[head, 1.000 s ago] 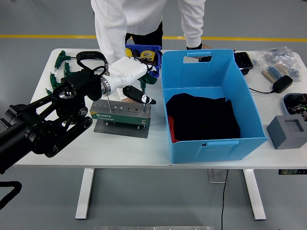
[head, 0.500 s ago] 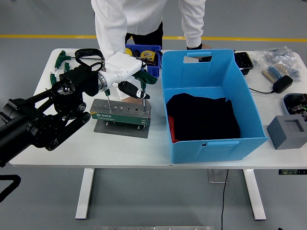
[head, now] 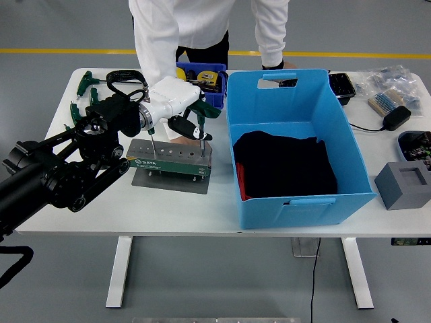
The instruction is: Lift tool from toolbox,place it in box,lift tool from toolbox,place it in box
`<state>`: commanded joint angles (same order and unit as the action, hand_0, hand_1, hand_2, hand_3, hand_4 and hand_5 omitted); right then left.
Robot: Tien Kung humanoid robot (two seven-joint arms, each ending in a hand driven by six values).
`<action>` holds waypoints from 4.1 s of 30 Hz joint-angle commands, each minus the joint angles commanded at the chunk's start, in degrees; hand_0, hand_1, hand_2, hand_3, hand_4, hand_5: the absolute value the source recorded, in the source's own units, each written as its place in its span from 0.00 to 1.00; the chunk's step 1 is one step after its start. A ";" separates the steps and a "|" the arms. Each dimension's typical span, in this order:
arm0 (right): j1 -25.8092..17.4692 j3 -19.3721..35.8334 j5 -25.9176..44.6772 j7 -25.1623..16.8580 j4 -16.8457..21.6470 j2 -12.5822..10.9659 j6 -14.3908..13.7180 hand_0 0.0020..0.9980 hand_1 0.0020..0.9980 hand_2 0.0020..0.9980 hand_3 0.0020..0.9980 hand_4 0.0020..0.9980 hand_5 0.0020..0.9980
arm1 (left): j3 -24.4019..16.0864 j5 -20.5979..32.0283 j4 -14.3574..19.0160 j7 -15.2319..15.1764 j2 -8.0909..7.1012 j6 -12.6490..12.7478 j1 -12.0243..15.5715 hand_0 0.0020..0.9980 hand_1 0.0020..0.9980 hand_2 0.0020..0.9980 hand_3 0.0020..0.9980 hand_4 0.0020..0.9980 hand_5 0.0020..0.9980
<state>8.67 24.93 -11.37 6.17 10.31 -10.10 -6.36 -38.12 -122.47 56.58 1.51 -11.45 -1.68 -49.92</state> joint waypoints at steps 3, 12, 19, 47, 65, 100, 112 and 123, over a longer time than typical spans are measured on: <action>0.00 0.14 -0.20 -0.02 0.00 0.00 -0.08 0.70 0.71 0.78 0.76 0.99 0.79 | 0.25 0.07 -0.28 0.13 0.22 0.07 -0.02 0.39 0.28 0.28 0.42 1.00 0.64; 0.18 -0.55 -0.31 -0.03 0.00 -0.14 -0.07 0.70 0.71 0.78 0.75 0.99 0.78 | 0.76 0.35 -0.99 0.28 0.68 0.97 -0.34 0.29 0.19 0.22 0.32 1.00 0.63; 0.19 -0.88 -0.34 -0.11 0.00 -0.19 -0.11 0.70 0.71 0.77 0.75 0.99 0.78 | 1.24 0.51 -1.41 0.37 1.02 1.13 -0.49 0.26 0.16 0.20 0.28 1.00 0.62; 0.36 0.28 -1.28 -0.50 0.00 -0.25 -0.80 0.69 0.70 0.77 0.73 0.98 0.77 | 2.43 2.63 -2.79 -0.22 1.47 1.92 -0.93 0.17 0.05 0.09 0.12 1.00 0.61; 0.35 0.71 -1.54 -0.38 0.00 -0.09 -0.97 0.69 0.70 0.77 0.73 0.98 0.77 | 2.33 3.77 -3.26 -1.21 1.52 4.86 -1.64 0.14 0.02 0.06 0.07 1.00 0.63; -0.18 3.08 -3.65 0.28 0.00 0.28 -1.05 0.69 0.70 0.77 0.72 0.98 0.76 | 2.30 7.40 -2.85 -3.76 0.83 9.07 -4.59 0.14 0.00 0.01 0.01 0.87 0.71; -0.41 3.93 -4.42 0.67 0.00 0.49 -1.07 0.69 0.70 0.77 0.72 0.97 0.76 | 3.15 9.46 -2.36 -4.28 0.01 8.46 -7.23 0.14 0.00 0.01 0.01 0.72 0.68; -0.78 4.15 -4.46 0.75 0.00 0.53 -1.07 0.68 0.69 0.77 0.72 0.97 0.76 | 4.60 10.28 -1.73 -4.17 -0.57 7.69 -8.63 0.14 0.00 0.01 0.01 0.65 0.63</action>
<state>7.89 29.08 -15.83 6.93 10.31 -9.57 -7.43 -33.52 -112.19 54.85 -2.65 -12.02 6.01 -58.54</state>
